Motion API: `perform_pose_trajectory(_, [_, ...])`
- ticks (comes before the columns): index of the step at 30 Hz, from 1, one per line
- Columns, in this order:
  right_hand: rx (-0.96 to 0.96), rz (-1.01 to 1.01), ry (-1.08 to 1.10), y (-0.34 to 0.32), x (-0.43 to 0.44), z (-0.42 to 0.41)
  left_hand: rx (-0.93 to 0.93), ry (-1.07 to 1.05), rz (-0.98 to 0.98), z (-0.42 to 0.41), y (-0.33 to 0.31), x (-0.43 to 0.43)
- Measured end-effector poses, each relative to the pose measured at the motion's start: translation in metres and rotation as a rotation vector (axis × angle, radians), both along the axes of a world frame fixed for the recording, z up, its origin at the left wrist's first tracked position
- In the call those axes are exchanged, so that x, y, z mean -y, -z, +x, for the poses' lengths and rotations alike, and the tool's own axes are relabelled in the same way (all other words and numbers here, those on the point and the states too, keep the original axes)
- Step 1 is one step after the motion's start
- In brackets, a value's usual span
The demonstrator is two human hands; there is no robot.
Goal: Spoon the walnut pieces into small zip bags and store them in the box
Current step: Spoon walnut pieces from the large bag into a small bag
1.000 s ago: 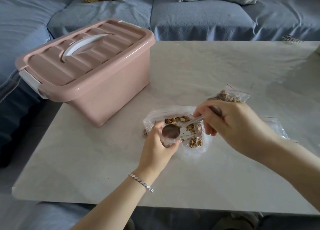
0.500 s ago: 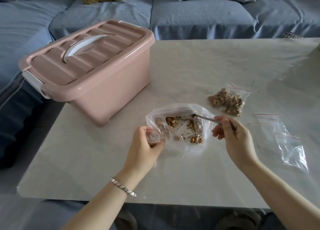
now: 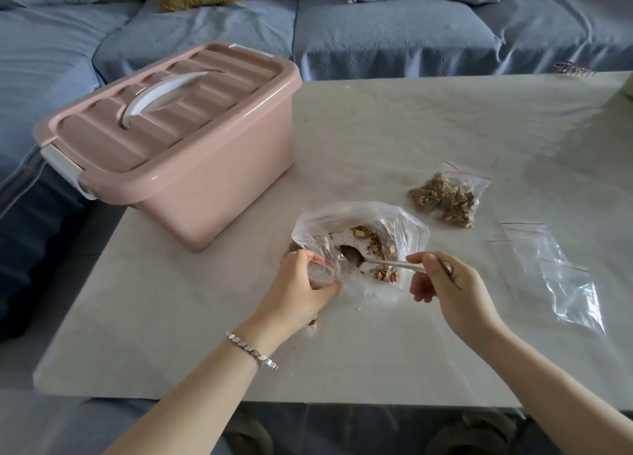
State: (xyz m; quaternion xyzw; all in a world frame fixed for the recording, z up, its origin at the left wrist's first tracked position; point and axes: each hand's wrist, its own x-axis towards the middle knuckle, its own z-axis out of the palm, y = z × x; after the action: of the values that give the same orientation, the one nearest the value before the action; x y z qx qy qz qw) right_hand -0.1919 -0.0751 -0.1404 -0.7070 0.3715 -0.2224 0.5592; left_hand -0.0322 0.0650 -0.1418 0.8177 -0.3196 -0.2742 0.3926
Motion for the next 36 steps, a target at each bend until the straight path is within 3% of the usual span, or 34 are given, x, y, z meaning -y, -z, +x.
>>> perform_pose_trajectory(6, [0.088, 0.556, 0.202, 0.001, 0.000, -0.003, 0.057, 0.017, -0.006, -0.006, -0.007, -0.006])
perform_pose_trajectory(9, [0.138, 0.634, 0.246, 0.001, 0.005, -0.008, 0.104, -0.077, -0.090, -0.009, -0.011, -0.012])
perform_pose_trajectory(15, [0.215, 0.571, 0.270, -0.016, 0.019, -0.018, 0.165, -0.086, -0.257, -0.014, -0.032, -0.006])
perform_pose_trajectory(24, [0.207, 0.466, 0.235, -0.060, 0.044, -0.028, -0.030, 0.032, -0.139, -0.017, -0.011, 0.020])
perform_pose_trajectory(30, [0.091, 0.360, 0.112, -0.085, 0.045, -0.018, -0.018, 0.025, -0.113, -0.022, -0.005, 0.024])
perform_pose_trajectory(33, [-0.003, 0.220, 0.029, -0.091, 0.039, -0.005, 0.043, 0.064, -0.101, -0.023, -0.003, 0.023])
perform_pose_trajectory(36, [-0.078, -0.062, -0.120, -0.100, 0.028, 0.007, 0.096, 0.092, -0.118, -0.024, 0.003, 0.024])
